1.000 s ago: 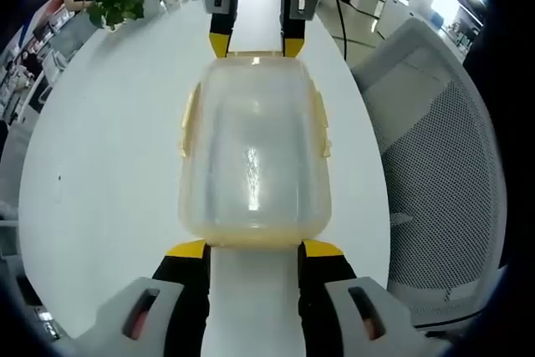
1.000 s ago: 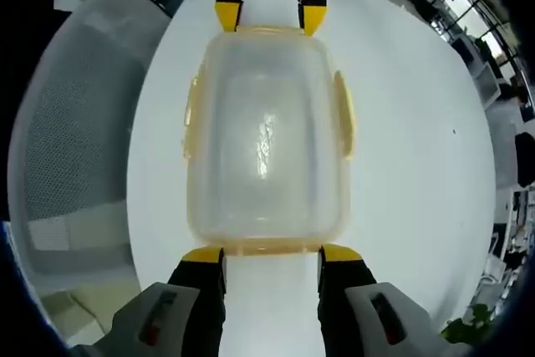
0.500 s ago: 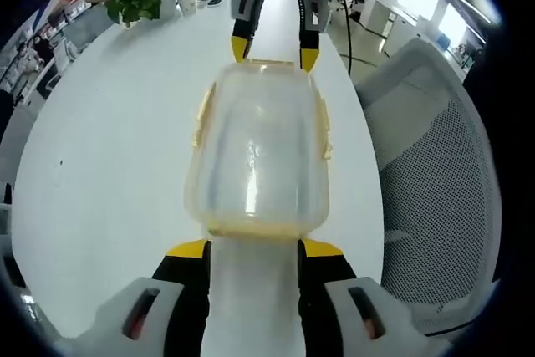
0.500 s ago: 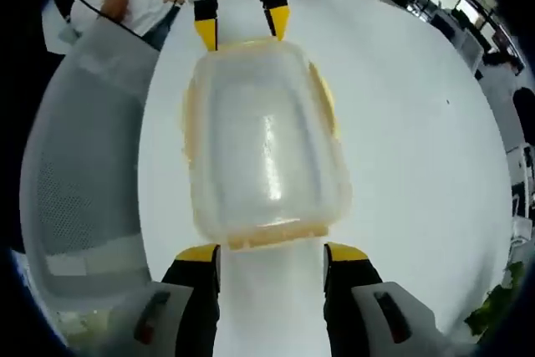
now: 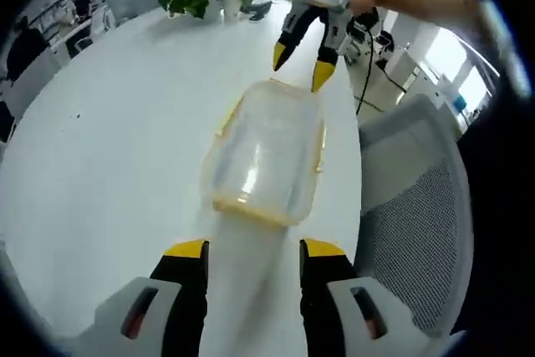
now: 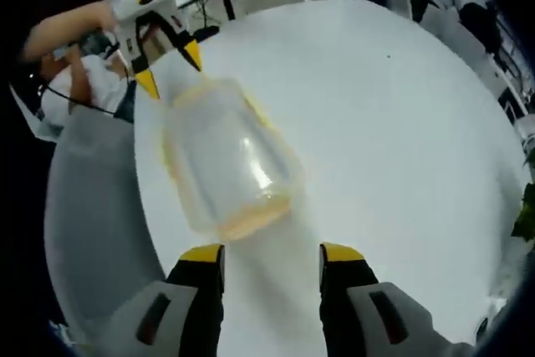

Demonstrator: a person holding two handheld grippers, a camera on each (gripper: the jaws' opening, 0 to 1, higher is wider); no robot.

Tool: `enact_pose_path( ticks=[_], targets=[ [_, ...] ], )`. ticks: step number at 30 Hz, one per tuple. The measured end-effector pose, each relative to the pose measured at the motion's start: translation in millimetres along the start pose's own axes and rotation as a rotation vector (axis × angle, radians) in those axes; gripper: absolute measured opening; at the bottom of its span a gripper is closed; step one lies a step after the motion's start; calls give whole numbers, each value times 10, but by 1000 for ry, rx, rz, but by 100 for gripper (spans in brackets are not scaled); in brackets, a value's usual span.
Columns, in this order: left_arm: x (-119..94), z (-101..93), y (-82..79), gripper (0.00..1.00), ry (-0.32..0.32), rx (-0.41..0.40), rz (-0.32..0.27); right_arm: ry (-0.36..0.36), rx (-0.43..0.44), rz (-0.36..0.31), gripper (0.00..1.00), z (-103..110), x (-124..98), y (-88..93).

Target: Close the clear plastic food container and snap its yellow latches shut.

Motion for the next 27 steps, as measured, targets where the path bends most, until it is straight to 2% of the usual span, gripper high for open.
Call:
enact_pose_path(
  ticks=[4, 6, 10, 12, 15, 18, 20, 23, 25, 27],
  targets=[
    [11, 6, -54, 43, -9, -78, -24, -4, 48, -28, 44, 15, -7, -72],
    [36, 23, -59, 41, -32, -119, -4, -1, 56, -23, 44, 29, 16, -79],
    [107, 49, -87, 40, -41, -205, -16, 7, 89, -20, 43, 24, 36, -83],
    [117, 71, -98, 40, -73, -242, -11, 7, 109, -34, 43, 14, 34, -93],
    [124, 95, -130, 39, -97, -317, -39, -4, 165, -58, 43, -2, 30, -107],
    [127, 118, -132, 39, -90, -401, -56, 9, 223, -65, 43, -25, 20, -108],
    [129, 124, -108, 38, -98, -435, -40, 8, 275, -78, 41, -23, 14, -107],
    [139, 109, -92, 38, -111, -504, -53, 10, 342, -102, 38, -15, 21, -96],
    [152, 86, -85, 38, -107, -528, -64, 11, 367, -104, 37, -3, 47, -78],
    [180, 60, -63, 37, -122, -539, -50, 18, 372, -109, 36, 25, 69, -59]
  ],
)
Point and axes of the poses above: the point that each gripper's makers call its tool centre point, and the gripper's own axes: x roughly forward along the fingers, z roughly to its left, y roughly out of its underside, the point moved 10 cm from there along -x, roughly backward along the fingers, and after that the axes turned 9 degrees about x, right-handed, at the moved point
